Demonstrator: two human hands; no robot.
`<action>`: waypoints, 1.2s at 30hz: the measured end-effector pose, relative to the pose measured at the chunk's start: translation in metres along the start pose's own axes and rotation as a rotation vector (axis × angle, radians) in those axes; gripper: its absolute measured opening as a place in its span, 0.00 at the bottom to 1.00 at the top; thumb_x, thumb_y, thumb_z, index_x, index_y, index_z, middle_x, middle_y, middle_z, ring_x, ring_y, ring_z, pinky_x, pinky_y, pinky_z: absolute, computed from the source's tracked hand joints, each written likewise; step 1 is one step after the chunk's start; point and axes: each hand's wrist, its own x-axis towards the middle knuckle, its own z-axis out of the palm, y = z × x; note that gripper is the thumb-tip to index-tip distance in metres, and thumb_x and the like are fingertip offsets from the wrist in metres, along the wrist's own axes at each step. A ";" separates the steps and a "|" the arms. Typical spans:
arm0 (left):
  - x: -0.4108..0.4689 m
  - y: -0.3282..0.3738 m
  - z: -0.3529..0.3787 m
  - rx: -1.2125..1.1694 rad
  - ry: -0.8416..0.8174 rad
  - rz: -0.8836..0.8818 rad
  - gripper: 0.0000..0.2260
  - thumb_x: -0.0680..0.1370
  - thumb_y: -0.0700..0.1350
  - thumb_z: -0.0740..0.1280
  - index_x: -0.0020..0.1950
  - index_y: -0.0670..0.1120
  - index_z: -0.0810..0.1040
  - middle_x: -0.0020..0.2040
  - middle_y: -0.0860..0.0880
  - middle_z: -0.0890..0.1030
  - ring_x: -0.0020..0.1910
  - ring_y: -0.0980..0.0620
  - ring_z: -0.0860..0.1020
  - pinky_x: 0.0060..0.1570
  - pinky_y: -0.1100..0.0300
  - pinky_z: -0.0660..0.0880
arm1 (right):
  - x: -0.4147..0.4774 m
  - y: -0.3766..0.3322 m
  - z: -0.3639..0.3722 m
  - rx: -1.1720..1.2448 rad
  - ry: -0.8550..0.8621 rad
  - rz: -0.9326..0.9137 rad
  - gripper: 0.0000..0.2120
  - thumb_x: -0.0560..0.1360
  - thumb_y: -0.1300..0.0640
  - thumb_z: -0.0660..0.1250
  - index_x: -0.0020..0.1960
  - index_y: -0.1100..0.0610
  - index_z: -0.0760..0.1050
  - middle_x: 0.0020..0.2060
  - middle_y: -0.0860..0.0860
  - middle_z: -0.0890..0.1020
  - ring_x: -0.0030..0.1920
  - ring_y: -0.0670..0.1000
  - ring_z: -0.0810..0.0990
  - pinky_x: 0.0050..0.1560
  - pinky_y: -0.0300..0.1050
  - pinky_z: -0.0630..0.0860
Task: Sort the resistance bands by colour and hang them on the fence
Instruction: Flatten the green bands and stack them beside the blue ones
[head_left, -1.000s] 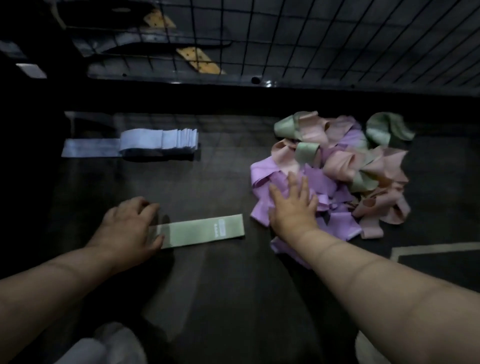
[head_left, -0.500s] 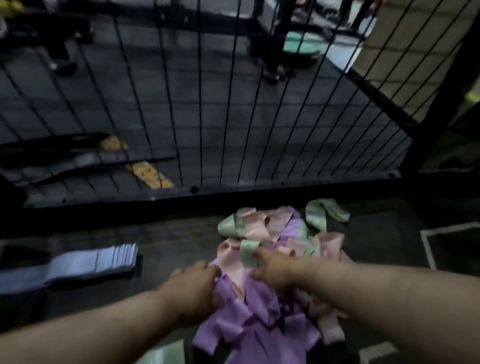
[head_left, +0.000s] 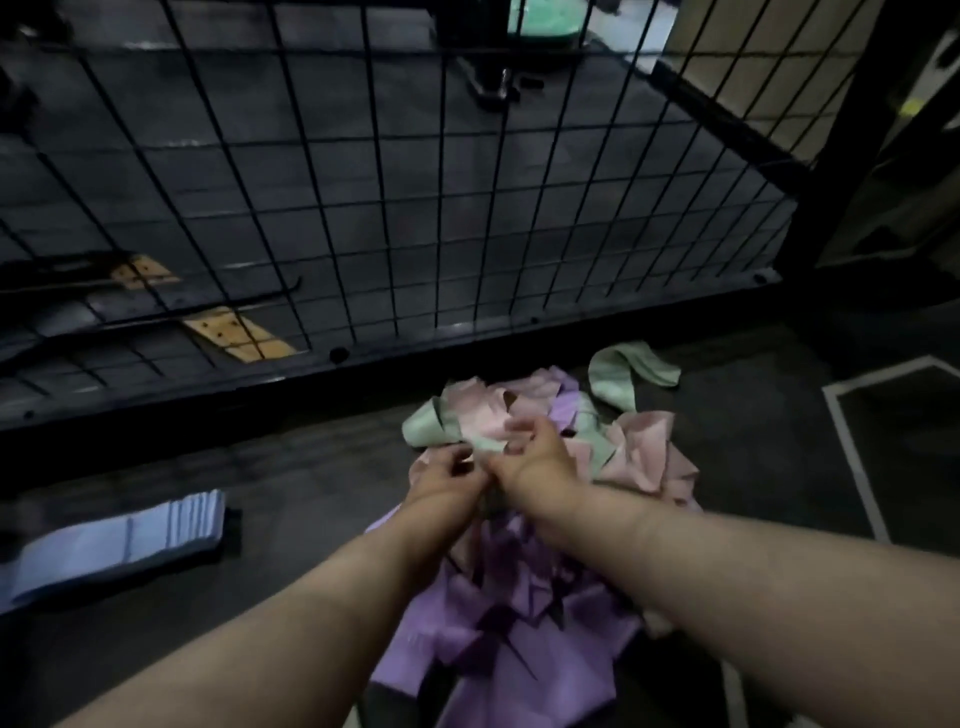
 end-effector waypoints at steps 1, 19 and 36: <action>-0.001 0.002 0.000 -0.009 -0.014 -0.005 0.24 0.68 0.53 0.75 0.62 0.47 0.78 0.55 0.45 0.83 0.48 0.50 0.84 0.43 0.62 0.80 | 0.001 -0.004 -0.002 0.152 -0.037 0.054 0.26 0.71 0.67 0.72 0.65 0.54 0.68 0.48 0.55 0.77 0.43 0.53 0.76 0.39 0.39 0.74; -0.032 -0.008 -0.042 -0.043 -0.379 -0.158 0.24 0.64 0.37 0.73 0.60 0.47 0.80 0.52 0.38 0.83 0.45 0.43 0.82 0.45 0.51 0.79 | 0.025 -0.059 -0.052 0.591 -0.264 0.218 0.10 0.83 0.58 0.58 0.52 0.57 0.78 0.46 0.54 0.82 0.44 0.51 0.82 0.37 0.44 0.83; -0.036 -0.003 -0.103 -0.059 -0.287 -0.183 0.12 0.72 0.36 0.71 0.55 0.37 0.78 0.42 0.37 0.83 0.31 0.48 0.79 0.27 0.61 0.76 | 0.036 -0.068 -0.074 0.277 -0.414 0.087 0.11 0.84 0.58 0.57 0.63 0.55 0.75 0.53 0.53 0.83 0.51 0.53 0.82 0.51 0.52 0.82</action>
